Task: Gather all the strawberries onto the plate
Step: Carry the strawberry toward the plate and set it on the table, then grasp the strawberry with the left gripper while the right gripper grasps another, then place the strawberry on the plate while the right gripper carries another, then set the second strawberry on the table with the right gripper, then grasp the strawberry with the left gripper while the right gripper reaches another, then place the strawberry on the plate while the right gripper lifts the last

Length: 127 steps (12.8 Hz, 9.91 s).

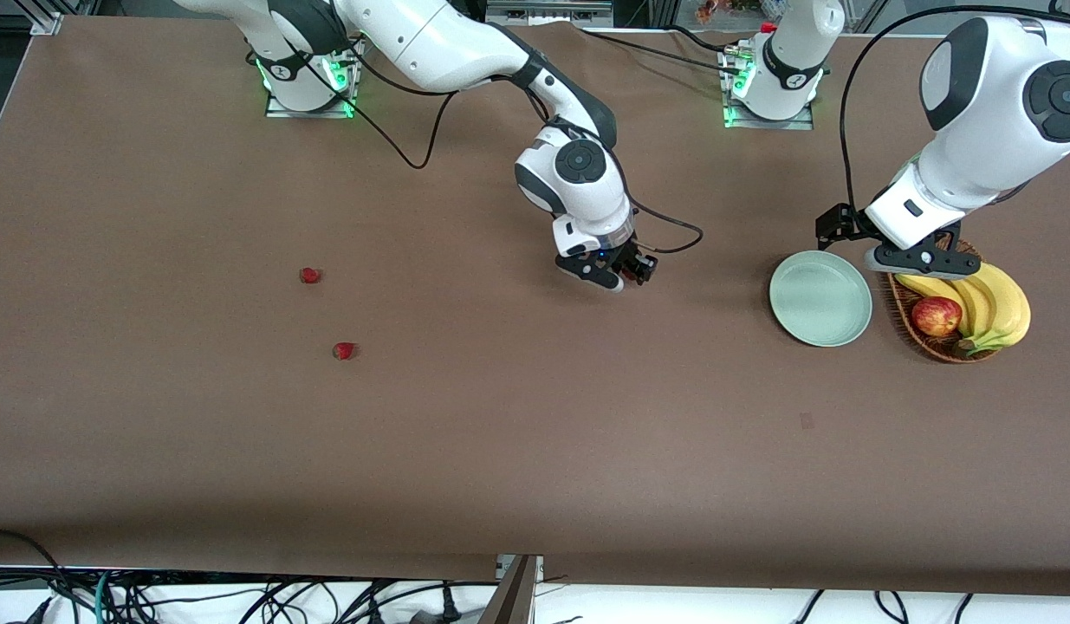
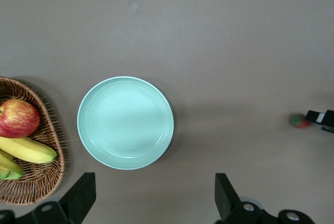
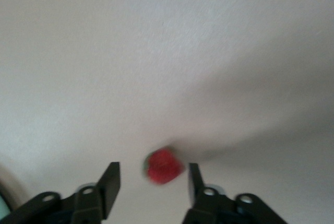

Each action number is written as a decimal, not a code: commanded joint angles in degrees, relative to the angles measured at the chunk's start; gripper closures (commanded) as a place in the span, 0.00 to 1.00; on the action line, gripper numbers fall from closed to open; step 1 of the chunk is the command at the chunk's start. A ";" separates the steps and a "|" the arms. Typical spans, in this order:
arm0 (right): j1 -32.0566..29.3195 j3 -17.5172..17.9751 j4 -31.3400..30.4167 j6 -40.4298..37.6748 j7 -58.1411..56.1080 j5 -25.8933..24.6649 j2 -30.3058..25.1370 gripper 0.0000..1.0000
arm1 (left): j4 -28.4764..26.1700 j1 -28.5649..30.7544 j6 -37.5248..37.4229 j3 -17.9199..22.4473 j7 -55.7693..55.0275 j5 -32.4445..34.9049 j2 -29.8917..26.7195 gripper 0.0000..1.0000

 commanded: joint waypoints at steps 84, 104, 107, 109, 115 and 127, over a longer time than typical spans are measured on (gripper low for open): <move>-7.80 5.62 -7.79 2.52 -7.62 1.61 -5.47 0.74 | -8.29 -0.24 16.69 3.51 1.51 -0.07 6.69 0.00; -22.28 -5.00 -10.30 -30.60 -46.68 1.96 -16.78 0.15 | -8.29 -1.82 24.58 -11.67 -23.25 0.90 13.10 0.00; -22.73 -13.17 -20.13 -28.68 -61.62 2.05 -20.73 0.15 | -9.08 -2.00 28.89 -17.04 -32.38 3.69 17.14 0.00; -22.73 -16.52 -28.12 -26.85 -67.88 2.23 -24.59 0.15 | -9.08 -3.40 32.14 -18.37 -42.65 10.62 21.44 0.00; -22.82 -21.44 -59.78 -4.95 -76.60 2.31 -37.43 0.15 | -9.17 -4.46 36.98 -18.72 -55.45 20.85 29.36 0.00; -24.31 -23.03 -65.43 -0.65 -81.71 7.41 -37.09 0.32 | -4.18 -3.58 31.74 -18.29 -54.49 19.80 28.05 0.89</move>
